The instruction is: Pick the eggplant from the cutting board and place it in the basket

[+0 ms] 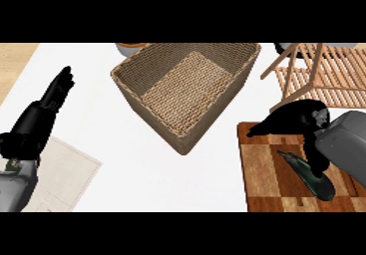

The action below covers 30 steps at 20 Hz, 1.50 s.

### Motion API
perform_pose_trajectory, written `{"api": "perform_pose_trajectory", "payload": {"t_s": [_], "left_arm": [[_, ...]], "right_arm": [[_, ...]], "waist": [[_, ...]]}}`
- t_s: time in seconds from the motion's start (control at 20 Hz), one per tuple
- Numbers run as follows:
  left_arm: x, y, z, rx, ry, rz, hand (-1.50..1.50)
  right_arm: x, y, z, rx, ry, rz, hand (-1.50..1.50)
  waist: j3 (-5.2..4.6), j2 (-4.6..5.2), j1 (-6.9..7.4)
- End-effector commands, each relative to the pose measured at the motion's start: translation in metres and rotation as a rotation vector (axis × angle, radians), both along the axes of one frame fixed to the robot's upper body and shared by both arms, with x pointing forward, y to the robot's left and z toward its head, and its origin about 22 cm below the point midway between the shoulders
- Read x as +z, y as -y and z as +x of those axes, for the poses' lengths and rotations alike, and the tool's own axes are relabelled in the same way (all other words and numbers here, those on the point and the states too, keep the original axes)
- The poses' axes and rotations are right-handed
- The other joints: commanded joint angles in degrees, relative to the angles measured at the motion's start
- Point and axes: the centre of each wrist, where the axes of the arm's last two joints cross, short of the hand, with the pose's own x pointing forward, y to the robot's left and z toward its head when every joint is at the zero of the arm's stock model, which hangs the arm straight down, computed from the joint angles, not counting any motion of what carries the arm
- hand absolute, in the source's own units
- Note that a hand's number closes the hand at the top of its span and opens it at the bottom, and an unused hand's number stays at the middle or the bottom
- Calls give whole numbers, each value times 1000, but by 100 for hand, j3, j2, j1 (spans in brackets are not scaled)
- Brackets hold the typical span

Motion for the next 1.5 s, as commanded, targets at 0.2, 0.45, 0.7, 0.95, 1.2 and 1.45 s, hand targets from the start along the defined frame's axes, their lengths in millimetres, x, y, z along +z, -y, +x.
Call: {"api": "perform_pose_trajectory", "payload": {"t_s": [0.2, 0.45, 0.7, 0.95, 1.2, 1.45], "left_arm": [[-8, 5, 6, 12, -17, -19, 0], [-11, 7, -1, 23, -4, 3, 0], [-18, -2, -4, 8, -1, 2, 0], [-16, -14, 10, 21, -7, -11, 0], [-13, -7, -5, 21, 12, -3, 0], [-14, -3, -2, 31, -8, 0, 0]], "right_arm": [[-41, 26, -5, 63, -54, -26, -150], [-54, 42, -2, 70, -28, -9, -150], [-88, 55, -9, 85, -20, 10, -150], [-89, 57, 2, 73, 11, 31, -150], [-105, 63, -12, 37, -15, 30, -150], [-99, 60, -14, 68, -7, 44, -150]], "waist": [[-4, -14, -62], [-5, -27, -59], [-6, -22, -66], [-9, -23, -91], [-8, -37, -97], [-9, -42, -117]]}}
